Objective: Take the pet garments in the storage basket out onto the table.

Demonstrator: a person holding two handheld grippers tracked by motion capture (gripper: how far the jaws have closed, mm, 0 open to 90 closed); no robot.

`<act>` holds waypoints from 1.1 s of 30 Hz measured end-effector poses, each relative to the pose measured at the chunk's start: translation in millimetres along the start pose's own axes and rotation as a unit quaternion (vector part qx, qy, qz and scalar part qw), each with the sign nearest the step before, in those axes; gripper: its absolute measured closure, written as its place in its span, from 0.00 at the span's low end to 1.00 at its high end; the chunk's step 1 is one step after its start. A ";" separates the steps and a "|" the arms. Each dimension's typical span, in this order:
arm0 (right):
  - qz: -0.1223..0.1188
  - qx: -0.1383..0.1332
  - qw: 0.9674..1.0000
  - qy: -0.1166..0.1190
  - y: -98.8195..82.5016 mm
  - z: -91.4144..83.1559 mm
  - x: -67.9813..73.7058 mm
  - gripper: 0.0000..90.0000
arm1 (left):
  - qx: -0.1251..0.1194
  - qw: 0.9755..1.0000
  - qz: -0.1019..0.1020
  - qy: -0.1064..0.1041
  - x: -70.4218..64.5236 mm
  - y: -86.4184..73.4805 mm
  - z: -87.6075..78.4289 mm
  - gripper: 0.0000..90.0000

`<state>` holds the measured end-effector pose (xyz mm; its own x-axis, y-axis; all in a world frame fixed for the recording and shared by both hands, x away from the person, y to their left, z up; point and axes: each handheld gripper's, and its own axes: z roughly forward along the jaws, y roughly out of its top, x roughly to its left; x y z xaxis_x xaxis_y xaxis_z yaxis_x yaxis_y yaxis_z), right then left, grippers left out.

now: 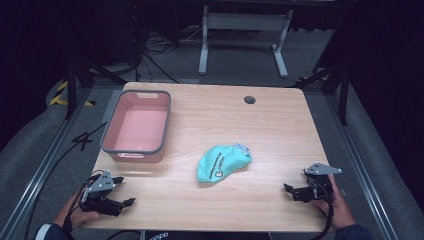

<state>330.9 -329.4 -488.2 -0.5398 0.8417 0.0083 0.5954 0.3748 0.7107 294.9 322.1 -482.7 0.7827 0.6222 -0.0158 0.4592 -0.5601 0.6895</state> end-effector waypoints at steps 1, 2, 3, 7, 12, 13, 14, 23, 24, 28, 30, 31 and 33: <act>0.000 0.000 1.000 0.000 0.0 0.0 -0.1 0.01 | 0.001 1.000 0.000 0.000 0.0 0.0 -0.1 0.15; 0.000 0.000 1.000 0.000 0.0 0.1 -0.1 0.01 | 0.000 1.000 0.000 0.000 0.0 0.0 0.0 0.15; 0.000 0.000 1.000 0.000 0.0 0.1 -0.1 0.01 | 0.001 1.000 0.000 0.001 0.0 0.1 -0.1 0.15; 0.000 0.000 1.000 0.000 0.0 0.0 0.0 0.01 | 0.001 1.000 0.000 0.000 0.0 0.1 -0.1 0.15; 0.000 0.000 1.000 0.000 0.0 0.0 -0.1 0.01 | 0.000 1.000 -0.001 0.001 0.0 0.0 0.2 0.15; 0.000 0.000 1.000 0.000 0.0 0.1 -0.1 0.01 | 0.000 1.000 -0.001 0.001 0.0 0.0 0.2 0.15; 0.000 0.000 1.000 0.000 0.0 0.0 -0.1 0.01 | 0.000 1.000 -0.001 0.001 -0.1 -0.1 0.2 0.15; 0.000 0.000 1.000 0.000 0.0 0.0 -0.1 0.01 | 0.001 1.000 -0.004 0.003 -0.2 0.1 0.3 0.14; 0.000 0.000 1.000 0.000 0.0 0.0 0.0 0.01 | 0.001 1.000 -0.004 0.002 -0.2 0.1 0.3 0.14; 0.001 0.000 1.000 0.000 0.1 0.1 0.1 0.01 | 0.001 1.000 -0.005 0.002 -0.2 0.2 0.6 0.14; 0.000 0.000 1.000 0.000 0.0 0.0 -0.1 0.01 | 0.003 1.000 -0.004 0.003 0.1 0.5 0.5 0.13; 0.000 0.000 1.000 0.000 0.0 0.0 -0.1 0.01 | 0.003 1.000 -0.004 0.003 0.1 0.5 0.5 0.13; 0.000 0.000 1.000 0.000 0.0 0.0 -0.1 0.01 | 0.003 1.000 -0.003 0.004 0.2 0.6 0.6 0.13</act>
<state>331.0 -329.4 -488.2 -0.5400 0.8416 0.0083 0.5954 0.3749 0.7106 295.6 321.5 -482.7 0.7764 0.6301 -0.0151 0.4673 -0.5594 0.6846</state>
